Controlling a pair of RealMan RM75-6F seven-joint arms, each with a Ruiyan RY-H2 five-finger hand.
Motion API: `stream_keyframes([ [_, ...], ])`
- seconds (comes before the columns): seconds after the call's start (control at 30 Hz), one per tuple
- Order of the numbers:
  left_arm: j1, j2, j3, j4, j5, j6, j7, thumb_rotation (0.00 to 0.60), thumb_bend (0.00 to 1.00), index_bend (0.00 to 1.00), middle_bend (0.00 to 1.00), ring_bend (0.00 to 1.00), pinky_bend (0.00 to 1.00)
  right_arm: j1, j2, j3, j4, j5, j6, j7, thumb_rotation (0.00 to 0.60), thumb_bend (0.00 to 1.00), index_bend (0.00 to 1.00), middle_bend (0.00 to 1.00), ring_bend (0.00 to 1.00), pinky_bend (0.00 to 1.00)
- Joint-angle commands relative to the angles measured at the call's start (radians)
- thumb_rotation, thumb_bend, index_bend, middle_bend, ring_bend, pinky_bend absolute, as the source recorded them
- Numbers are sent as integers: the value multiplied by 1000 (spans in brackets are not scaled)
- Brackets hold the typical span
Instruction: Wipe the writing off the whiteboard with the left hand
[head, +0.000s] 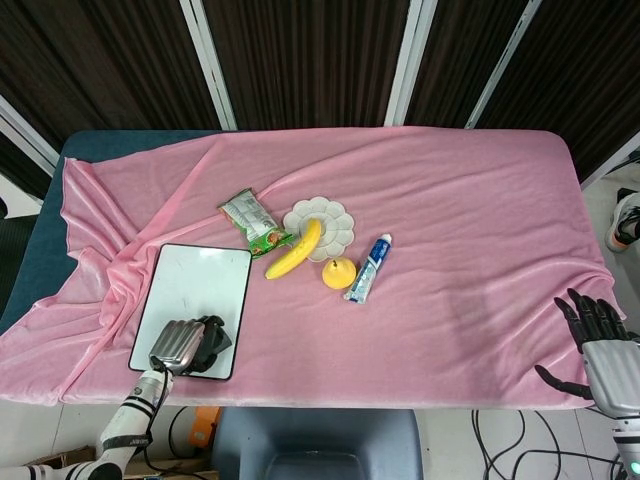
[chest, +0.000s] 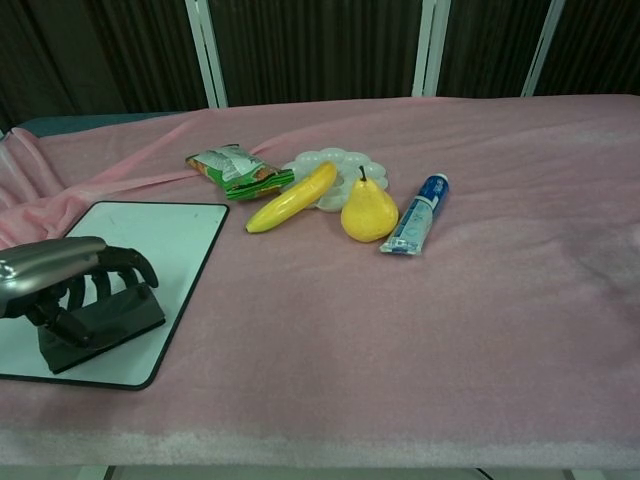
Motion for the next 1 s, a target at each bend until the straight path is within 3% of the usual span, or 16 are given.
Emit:
stream_keyframes([
  [0.03, 26, 10, -33, 13, 65, 77, -57, 600, 761, 613, 658, 703, 940, 0, -1, -2, 0, -3, 0, -2, 600, 337, 0, 0, 0, 4],
  [0.23, 2, 32, -139, 114, -49, 77, -72, 600, 725, 625, 681, 690, 861, -2, 1, -3, 1, -10, 6, 9, 600, 337, 0, 0, 0, 4],
  [0.47, -41, -32, -224, 389, -220, -2, -86, 600, 699, 638, 695, 688, 736, -2, -1, -5, 1, -10, 4, -3, 600, 337, 0, 0, 0, 4],
  [0.67, -62, -125, -244, 668, -252, -87, -149, 600, 650, 636, 685, 633, 643, -3, -1, -7, 1, -15, 7, -2, 600, 337, 0, 0, 0, 4],
  [0.77, -64, -156, -230, 757, -251, -142, -157, 600, 567, 577, 597, 519, 548, -4, 0, -8, 4, -18, 9, 4, 600, 337, 0, 0, 0, 4],
  [0.83, -62, -157, -222, 774, -242, -183, -174, 600, 518, 473, 471, 400, 454, -3, 1, -8, 5, -17, 7, 7, 600, 337, 0, 0, 0, 4],
  [1.0, -53, -145, -198, 772, -199, -236, -200, 600, 476, 228, 179, 149, 353, -4, 1, -9, 4, -20, 10, 8, 600, 337, 0, 0, 0, 4],
])
